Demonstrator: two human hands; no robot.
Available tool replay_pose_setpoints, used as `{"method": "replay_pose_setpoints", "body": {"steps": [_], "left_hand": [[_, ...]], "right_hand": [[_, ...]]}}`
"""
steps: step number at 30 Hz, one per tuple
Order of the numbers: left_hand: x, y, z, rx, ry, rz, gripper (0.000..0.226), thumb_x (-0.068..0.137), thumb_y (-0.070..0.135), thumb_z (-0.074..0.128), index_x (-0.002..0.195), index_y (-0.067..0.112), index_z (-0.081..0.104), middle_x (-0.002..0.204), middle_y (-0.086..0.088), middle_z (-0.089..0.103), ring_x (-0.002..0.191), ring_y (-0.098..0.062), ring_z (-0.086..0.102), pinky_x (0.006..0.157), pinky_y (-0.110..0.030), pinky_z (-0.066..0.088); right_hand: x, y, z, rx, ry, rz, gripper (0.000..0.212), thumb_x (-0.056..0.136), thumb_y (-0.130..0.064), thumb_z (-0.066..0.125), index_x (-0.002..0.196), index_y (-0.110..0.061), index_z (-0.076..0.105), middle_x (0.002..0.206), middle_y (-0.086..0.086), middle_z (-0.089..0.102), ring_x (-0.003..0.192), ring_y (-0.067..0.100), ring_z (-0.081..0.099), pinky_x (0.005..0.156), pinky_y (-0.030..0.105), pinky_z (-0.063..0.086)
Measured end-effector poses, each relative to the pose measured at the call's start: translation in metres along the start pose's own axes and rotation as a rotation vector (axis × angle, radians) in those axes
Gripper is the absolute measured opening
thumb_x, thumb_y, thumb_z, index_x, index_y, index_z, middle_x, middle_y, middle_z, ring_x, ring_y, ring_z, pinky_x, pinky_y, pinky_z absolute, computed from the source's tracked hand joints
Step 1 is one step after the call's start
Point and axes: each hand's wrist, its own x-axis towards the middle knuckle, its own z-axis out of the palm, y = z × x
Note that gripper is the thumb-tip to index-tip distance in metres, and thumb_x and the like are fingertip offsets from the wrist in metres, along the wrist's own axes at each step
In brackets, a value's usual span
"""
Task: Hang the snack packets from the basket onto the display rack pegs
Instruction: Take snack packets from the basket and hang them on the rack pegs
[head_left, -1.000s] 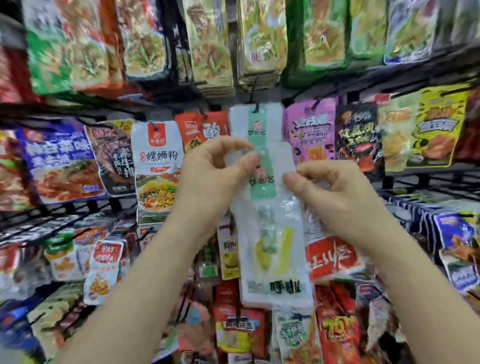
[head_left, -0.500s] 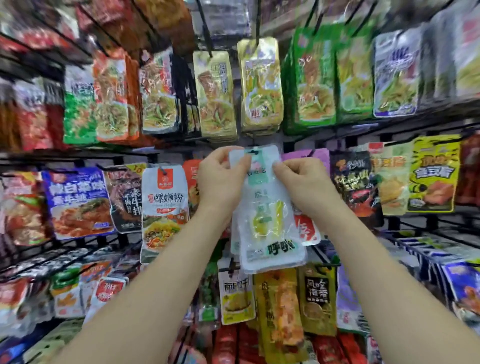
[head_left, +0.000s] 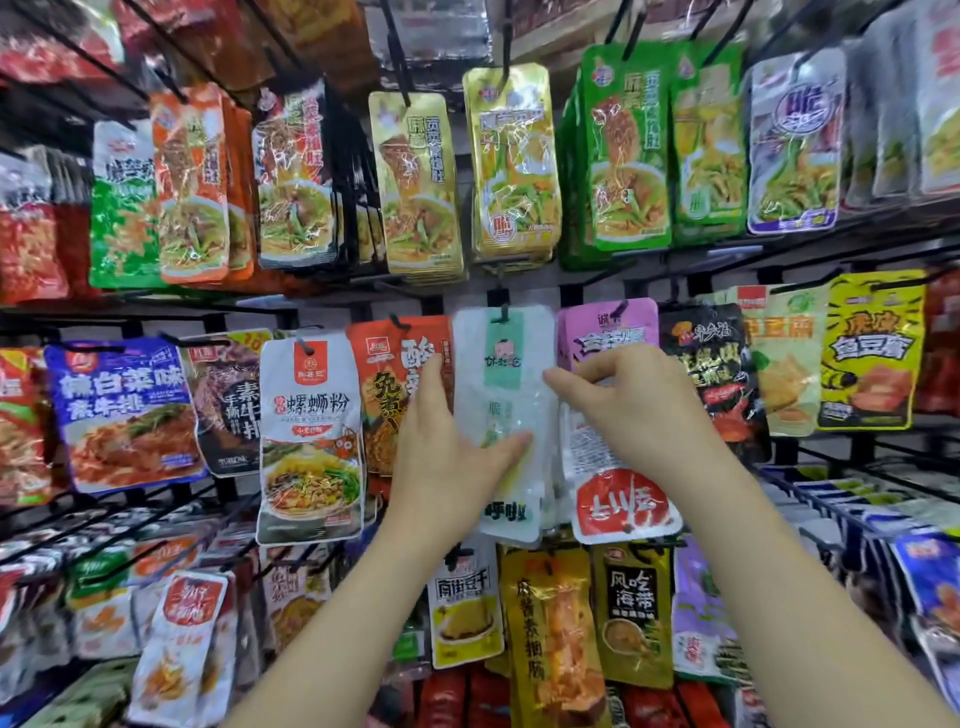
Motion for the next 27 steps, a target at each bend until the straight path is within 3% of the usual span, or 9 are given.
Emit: {"method": "replay_pose_setpoints", "body": {"steps": [4, 6, 8, 10, 13, 19, 23, 25, 27], "left_hand": [[-0.008, -0.005, 0.013, -0.083, -0.04, -0.022, 0.109, 0.076, 0.044, 0.077, 0.152, 0.035, 0.0, 0.158, 0.007, 0.024, 0.142, -0.017, 0.03, 0.114, -0.044, 0.033], [-0.008, -0.005, 0.023, -0.073, -0.013, -0.017, 0.108, 0.077, 0.045, 0.076, 0.153, 0.032, 0.0, 0.159, 0.005, 0.022, 0.143, -0.018, 0.027, 0.115, -0.043, 0.031], [-0.008, -0.002, 0.033, -0.087, 0.035, 0.004, 0.104, 0.078, 0.045, 0.075, 0.153, 0.028, 0.005, 0.158, 0.002, 0.022, 0.144, -0.019, 0.024, 0.116, -0.043, 0.029], [-0.008, 0.0, 0.04, -0.118, 0.095, 0.016, 0.099, 0.079, 0.044, 0.075, 0.152, 0.026, 0.011, 0.156, -0.001, 0.024, 0.143, -0.021, 0.024, 0.116, -0.045, 0.029], [-0.012, 0.004, 0.045, -0.097, 0.132, 0.021, 0.102, 0.081, 0.039, 0.074, 0.154, 0.02, 0.005, 0.159, -0.001, 0.017, 0.146, -0.017, 0.015, 0.12, -0.037, 0.018], [-0.024, 0.002, 0.038, -0.132, 0.168, -0.048, 0.109, 0.074, 0.044, 0.078, 0.153, 0.028, 0.006, 0.157, 0.003, 0.022, 0.144, -0.014, 0.022, 0.118, -0.039, 0.024], [-0.061, 0.008, 0.016, -0.175, 0.226, 0.019, 0.059, 0.087, 0.046, 0.064, 0.14, 0.03, 0.042, 0.146, 0.009, 0.041, 0.132, -0.006, 0.04, 0.108, -0.025, 0.037], [-0.089, 0.016, 0.003, -0.41, 0.102, -0.013, 0.032, 0.085, 0.046, 0.062, 0.114, 0.032, 0.064, 0.121, 0.007, 0.065, 0.108, -0.009, 0.061, 0.086, -0.019, 0.05], [-0.117, 0.019, -0.006, -0.654, -0.124, -0.086, 0.036, 0.076, 0.033, 0.071, 0.111, 0.035, 0.066, 0.106, 0.007, 0.072, 0.094, -0.011, 0.068, 0.075, -0.02, 0.054]], "right_hand": [[-0.002, 0.006, -0.009, -0.086, -0.12, 0.0, 0.021, 0.091, -0.034, 0.064, 0.092, -0.017, 0.075, 0.112, 0.002, 0.071, 0.105, 0.017, 0.063, 0.083, 0.027, 0.044], [-0.003, 0.011, -0.006, -0.012, -0.157, -0.016, 0.019, 0.094, -0.027, 0.061, 0.104, -0.019, 0.074, 0.117, -0.003, 0.069, 0.104, 0.011, 0.061, 0.084, 0.022, 0.042], [-0.006, 0.016, -0.004, 0.146, -0.129, -0.021, 0.02, 0.096, -0.022, 0.058, 0.111, -0.022, 0.071, 0.112, -0.013, 0.067, 0.083, 0.003, 0.06, 0.071, 0.018, 0.044], [-0.012, 0.022, -0.004, 0.381, -0.084, 0.034, 0.02, 0.097, -0.019, 0.057, 0.11, -0.027, 0.07, 0.104, -0.017, 0.067, 0.066, 0.013, 0.059, 0.059, 0.023, 0.051], [-0.022, 0.029, -0.001, 0.634, -0.049, 0.128, 0.021, 0.098, -0.02, 0.055, 0.111, -0.03, 0.07, 0.109, -0.002, 0.069, 0.078, 0.019, 0.066, 0.068, 0.04, 0.056], [-0.042, 0.031, 0.008, 0.803, 0.2, 0.151, 0.019, 0.095, -0.019, 0.062, 0.098, -0.036, 0.07, 0.109, -0.011, 0.068, 0.095, 0.007, 0.066, 0.079, 0.029, 0.054], [-0.057, 0.025, 0.016, 1.002, 0.245, 0.254, 0.017, 0.091, -0.019, 0.067, 0.103, -0.03, 0.072, 0.113, -0.003, 0.071, 0.096, 0.014, 0.068, 0.08, 0.033, 0.057], [-0.065, 0.02, 0.021, 1.067, 0.269, 0.3, 0.019, 0.089, -0.018, 0.068, 0.107, -0.022, 0.073, 0.111, 0.004, 0.072, 0.088, 0.018, 0.068, 0.078, 0.037, 0.058], [-0.075, 0.014, 0.028, 1.101, 0.307, 0.324, 0.018, 0.087, -0.02, 0.071, 0.105, -0.023, 0.074, 0.109, 0.006, 0.073, 0.084, 0.019, 0.067, 0.077, 0.036, 0.058]]}}
